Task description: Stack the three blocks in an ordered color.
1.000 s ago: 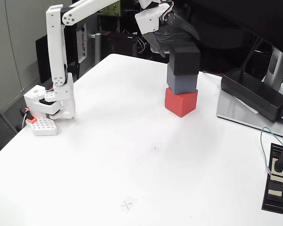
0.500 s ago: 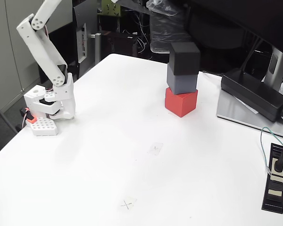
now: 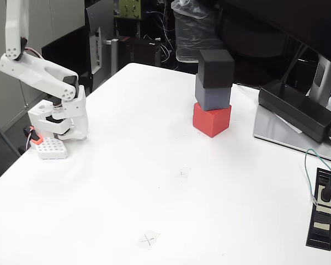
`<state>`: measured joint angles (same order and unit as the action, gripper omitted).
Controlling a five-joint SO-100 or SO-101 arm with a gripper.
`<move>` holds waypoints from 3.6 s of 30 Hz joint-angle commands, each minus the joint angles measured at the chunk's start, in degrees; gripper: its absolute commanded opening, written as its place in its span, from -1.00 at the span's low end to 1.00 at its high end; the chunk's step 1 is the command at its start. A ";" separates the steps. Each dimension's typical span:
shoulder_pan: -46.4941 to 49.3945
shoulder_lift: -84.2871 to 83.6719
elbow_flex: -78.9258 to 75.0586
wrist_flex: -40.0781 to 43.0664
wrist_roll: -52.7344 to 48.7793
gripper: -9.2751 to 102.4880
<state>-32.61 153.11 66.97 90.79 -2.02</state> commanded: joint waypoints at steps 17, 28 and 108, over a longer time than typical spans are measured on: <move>15.21 30.59 49.13 -16.00 0.00 -0.84; 21.36 38.32 85.78 -32.08 0.62 -0.84; 28.48 38.32 108.63 -46.58 0.44 -0.86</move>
<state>-4.57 190.99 175.87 44.91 -2.02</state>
